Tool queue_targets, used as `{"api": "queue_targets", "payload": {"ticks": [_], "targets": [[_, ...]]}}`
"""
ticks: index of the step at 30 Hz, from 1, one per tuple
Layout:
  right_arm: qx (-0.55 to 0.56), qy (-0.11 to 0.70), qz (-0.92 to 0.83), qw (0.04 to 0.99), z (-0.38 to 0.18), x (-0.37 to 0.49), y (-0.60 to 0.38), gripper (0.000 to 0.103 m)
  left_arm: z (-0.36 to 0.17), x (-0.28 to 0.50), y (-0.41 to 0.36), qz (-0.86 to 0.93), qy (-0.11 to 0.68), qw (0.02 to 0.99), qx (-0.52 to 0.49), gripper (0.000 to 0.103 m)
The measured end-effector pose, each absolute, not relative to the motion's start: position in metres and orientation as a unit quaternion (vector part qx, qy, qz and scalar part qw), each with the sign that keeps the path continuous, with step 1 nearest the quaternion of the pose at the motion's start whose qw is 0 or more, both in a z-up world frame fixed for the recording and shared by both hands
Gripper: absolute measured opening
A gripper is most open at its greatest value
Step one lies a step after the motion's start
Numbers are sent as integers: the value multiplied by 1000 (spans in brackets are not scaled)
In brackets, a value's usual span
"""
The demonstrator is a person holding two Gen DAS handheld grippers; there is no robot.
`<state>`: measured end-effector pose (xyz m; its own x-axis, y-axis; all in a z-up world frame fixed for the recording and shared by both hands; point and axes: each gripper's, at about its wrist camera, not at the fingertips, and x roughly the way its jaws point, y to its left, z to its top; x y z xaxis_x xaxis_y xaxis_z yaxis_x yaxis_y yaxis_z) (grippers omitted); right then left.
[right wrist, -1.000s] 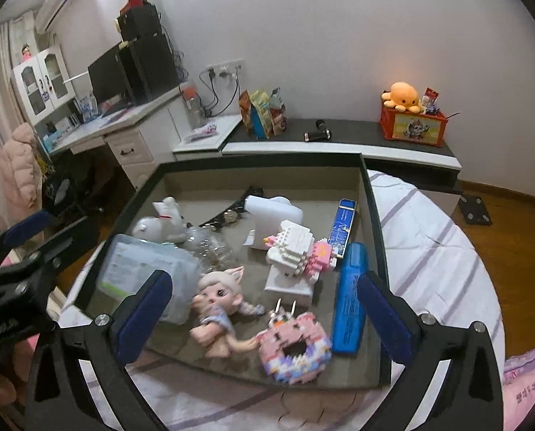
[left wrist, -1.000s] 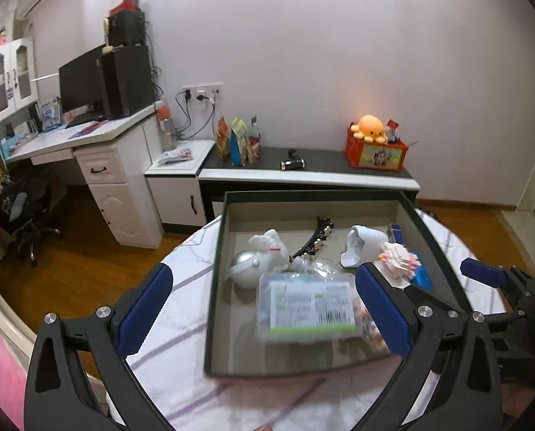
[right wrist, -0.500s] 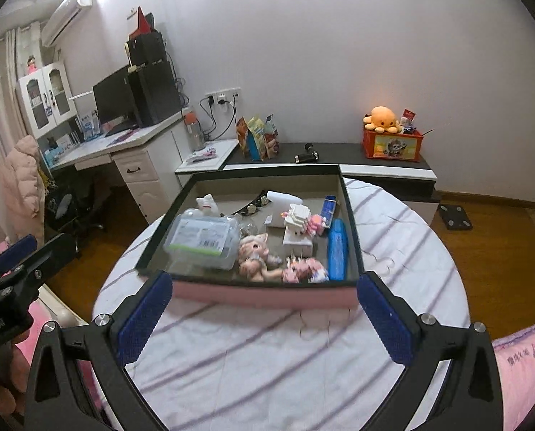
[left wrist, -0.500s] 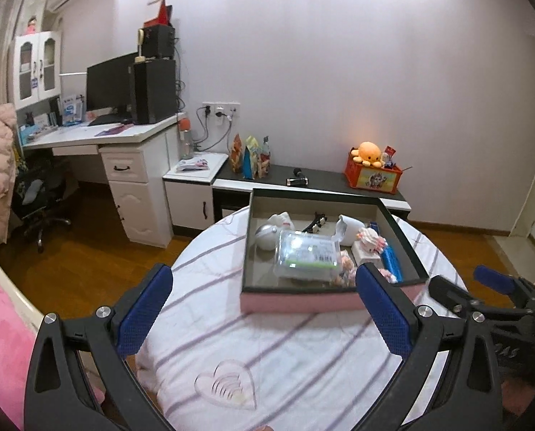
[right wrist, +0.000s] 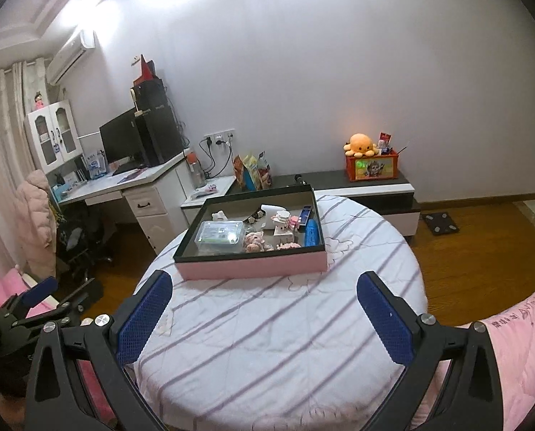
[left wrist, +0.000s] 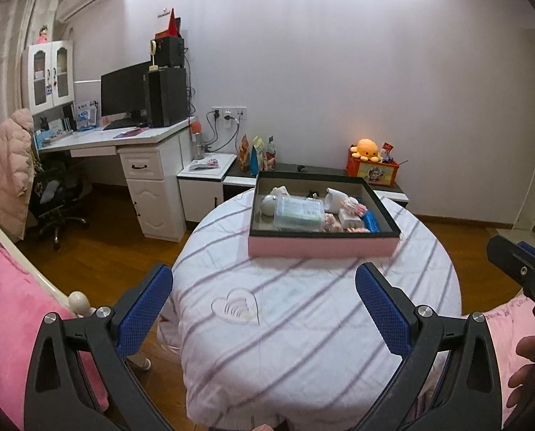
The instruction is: Organize rigid objects
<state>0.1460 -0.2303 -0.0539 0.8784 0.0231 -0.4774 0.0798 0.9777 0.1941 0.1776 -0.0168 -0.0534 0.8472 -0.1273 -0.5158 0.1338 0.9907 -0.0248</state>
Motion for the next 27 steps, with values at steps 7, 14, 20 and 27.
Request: {"api": "queue_targets", "payload": {"ticks": [7, 14, 20, 27], "targets": [[72, 236, -16, 969, -57, 103, -208, 103, -47, 133, -12, -69, 260, 963, 5, 103], [62, 221, -17, 973, -55, 74, -200, 103, -38, 109, -4, -61, 239, 969, -2, 103], [62, 218, -18, 974, -51, 69, -197, 103, -35, 102, 4, -63, 239, 969, -11, 103], [58, 214, -16, 975, -48, 67, -194, 103, -36, 97, 10, -65, 239, 969, -16, 103]]}}
